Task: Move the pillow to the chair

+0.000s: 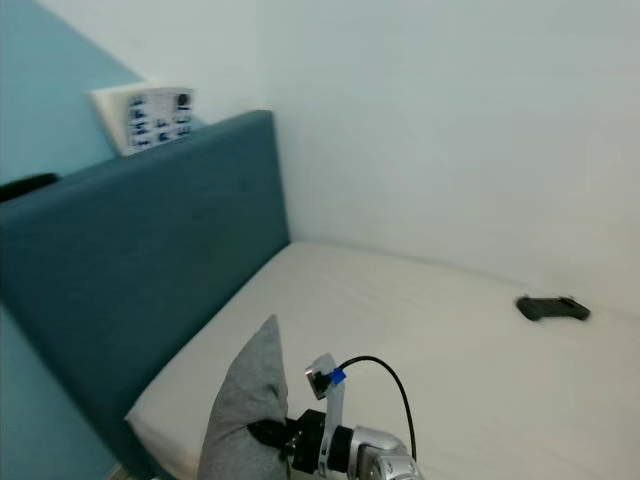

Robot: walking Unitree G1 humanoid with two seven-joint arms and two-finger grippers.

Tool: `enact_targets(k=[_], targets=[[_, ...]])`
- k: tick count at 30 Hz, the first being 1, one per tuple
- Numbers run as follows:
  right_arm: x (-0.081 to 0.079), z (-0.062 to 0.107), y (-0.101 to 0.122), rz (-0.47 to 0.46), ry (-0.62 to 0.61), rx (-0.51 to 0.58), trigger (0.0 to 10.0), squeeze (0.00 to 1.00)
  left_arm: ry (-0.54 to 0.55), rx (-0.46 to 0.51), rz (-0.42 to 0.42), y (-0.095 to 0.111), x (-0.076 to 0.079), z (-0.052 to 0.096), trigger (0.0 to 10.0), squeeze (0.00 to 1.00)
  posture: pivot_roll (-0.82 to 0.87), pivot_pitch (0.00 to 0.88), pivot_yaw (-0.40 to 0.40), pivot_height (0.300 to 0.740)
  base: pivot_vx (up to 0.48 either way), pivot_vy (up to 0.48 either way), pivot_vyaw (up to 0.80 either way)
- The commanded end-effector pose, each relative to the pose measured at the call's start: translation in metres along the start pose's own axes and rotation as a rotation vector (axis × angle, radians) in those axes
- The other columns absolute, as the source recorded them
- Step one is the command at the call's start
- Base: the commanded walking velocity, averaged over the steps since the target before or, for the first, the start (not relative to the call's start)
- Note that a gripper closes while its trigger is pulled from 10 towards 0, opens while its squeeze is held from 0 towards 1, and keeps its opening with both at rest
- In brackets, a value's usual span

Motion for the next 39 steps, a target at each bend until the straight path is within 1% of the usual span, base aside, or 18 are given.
enact_targets(k=[1,11,14,16,19,20,21,23,24,25,26,27,28,30,31,32,35,39], targets=[[-0.004,-0.007,0.013,0.026,0.026,0.047,10.0,0.00,0.011,-0.006,-0.018,-0.001,-0.006,0.000,10.0,0.00,-0.02,0.001,-0.022,0.740,0.000,0.000,0.79],[0.000,-0.006,0.011,0.040,-0.003,0.031,10.0,0.00,0.012,-0.005,-0.031,0.001,-0.007,0.000,10.0,0.00,-0.02,0.000,-0.023,0.740,0.000,0.000,0.79],[0.007,-0.003,0.003,0.034,-0.058,-0.002,10.0,0.00,0.011,-0.006,-0.036,0.001,-0.007,0.000,10.0,0.00,-0.02,0.000,-0.023,0.740,0.000,0.000,0.79],[0.015,0.003,-0.011,0.008,-0.132,-0.048,10.0,0.00,0.010,-0.005,-0.036,0.001,-0.006,0.000,10.0,0.00,-0.02,0.000,-0.022,0.740,0.000,0.000,0.79],[0.019,0.006,-0.019,0.001,-0.165,-0.076,10.0,0.00,0.010,-0.004,-0.036,0.001,-0.006,0.000,10.0,0.00,-0.02,0.000,-0.022,0.740,0.000,0.000,0.79],[0.026,0.013,-0.032,-0.003,-0.236,-0.132,10.0,0.00,0.009,-0.005,-0.035,0.001,-0.006,0.000,10.0,0.00,-0.02,0.001,-0.023,0.740,0.000,0.000,0.79],[0.034,0.025,-0.049,-0.013,-0.317,-0.195,10.0,0.00,0.007,-0.006,-0.036,0.000,-0.005,0.000,10.0,0.00,-0.02,0.005,-0.023,0.740,0.000,0.000,0.79],[0.034,0.025,-0.049,-0.013,-0.317,-0.195,10.0,0.00,0.007,-0.006,-0.036,0.000,-0.005,0.000,10.0,0.00,-0.02,0.005,-0.023,0.740,0.000,0.000,0.79],[0.045,0.046,-0.074,-0.033,-0.442,-0.290,10.0,0.00,0.004,-0.008,-0.036,-0.001,-0.004,0.000,10.0,0.00,-0.01,0.008,-0.025,0.740,0.000,0.000,0.79],[0.049,0.060,-0.088,-0.050,-0.499,-0.338,10.0,0.00,0.003,-0.009,-0.035,-0.002,-0.003,0.000,10.0,0.00,-0.01,0.013,-0.025,0.740,0.000,0.000,0.79],[0.050,0.069,-0.097,-0.059,-0.532,-0.367,10.0,0.00,0.002,-0.010,-0.035,-0.002,-0.003,0.000,10.0,0.00,-0.01,0.014,-0.025,0.740,0.000,0.000,0.79],[0.050,0.069,-0.097,-0.059,-0.532,-0.367,10.0,0.00,0.002,-0.010,-0.035,-0.002,-0.003,0.000,10.0,0.00,-0.01,0.014,-0.025,0.740,0.000,0.000,0.79],[0.054,0.091,-0.117,-0.102,-0.622,-0.421,10.0,0.00,0.000,-0.012,-0.037,-0.003,-0.002,0.000,10.0,0.00,-0.01,0.017,-0.025,0.740,0.000,0.000,0.79],[0.054,0.091,-0.117,-0.102,-0.622,-0.421,10.0,0.00,0.000,-0.012,-0.037,-0.003,-0.002,0.000,10.0,0.00,-0.01,0.017,-0.025,0.740,0.000,0.000,0.79],[0.055,0.114,-0.135,-0.133,-0.712,-0.478,10.0,0.00,-0.002,-0.015,-0.040,-0.004,-0.001,0.000,10.0,0.00,-0.01,0.017,-0.025,0.740,0.000,0.000,0.79],[0.055,0.114,-0.135,-0.133,-0.712,-0.478,10.0,0.00,-0.002,-0.015,-0.040,-0.004,-0.001,0.000,10.0,0.00,-0.01,0.017,-0.025,0.740,0.000,0.000,0.79],[0.055,0.136,-0.152,-0.186,-0.801,-0.506,10.0,0.00,-0.005,-0.017,-0.044,-0.005,0.000,0.001,10.0,0.00,-0.01,0.020,-0.022,0.740,0.000,0.000,0.79],[0.054,0.144,-0.158,-0.203,-0.834,-0.518,10.0,0.00,-0.008,-0.017,-0.047,-0.005,0.001,0.001,10.0,0.00,-0.02,0.018,-0.023,0.740,0.000,0.000,0.79]])
Point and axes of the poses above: a point about 5 cm out from each wrist's last joint towards the gripper, its own z axis pointing back from the gripper into the wrist, its own y axis along the axis of the wrist's last joint, x = y × z, the point moved 6 cm from there along -z, pointing out of the wrist towards the gripper, and after that the axes turned 5 degrees about z, right-handed, at the moved point
